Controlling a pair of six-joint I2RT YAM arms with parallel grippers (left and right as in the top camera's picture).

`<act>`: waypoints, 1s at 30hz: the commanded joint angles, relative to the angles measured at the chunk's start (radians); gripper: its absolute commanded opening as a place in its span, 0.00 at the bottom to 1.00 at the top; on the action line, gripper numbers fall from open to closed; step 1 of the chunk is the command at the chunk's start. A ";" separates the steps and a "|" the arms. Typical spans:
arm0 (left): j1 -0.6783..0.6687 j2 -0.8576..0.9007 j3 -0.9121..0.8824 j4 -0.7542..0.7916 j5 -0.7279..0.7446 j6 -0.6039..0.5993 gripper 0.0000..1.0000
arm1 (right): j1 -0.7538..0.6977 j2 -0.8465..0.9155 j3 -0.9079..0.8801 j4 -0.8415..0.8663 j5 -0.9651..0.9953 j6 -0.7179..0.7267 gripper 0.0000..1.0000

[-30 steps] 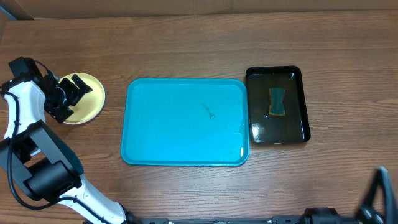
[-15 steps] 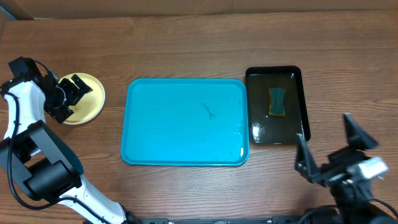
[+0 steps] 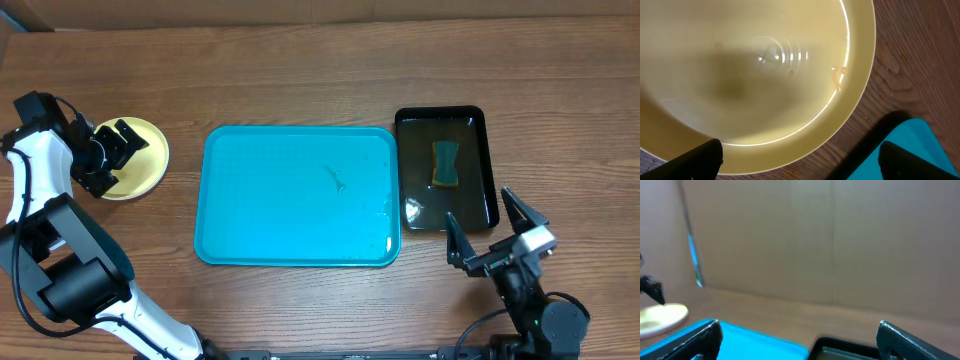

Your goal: Clean dirty plates on tray and stack at the side

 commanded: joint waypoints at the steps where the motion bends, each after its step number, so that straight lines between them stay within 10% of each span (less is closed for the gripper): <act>1: -0.002 -0.031 0.010 0.002 -0.003 0.019 1.00 | 0.001 -0.012 -0.013 -0.031 0.094 0.004 1.00; 30: -0.002 -0.031 0.010 0.002 -0.003 0.018 1.00 | 0.035 -0.012 -0.013 -0.208 0.300 0.004 1.00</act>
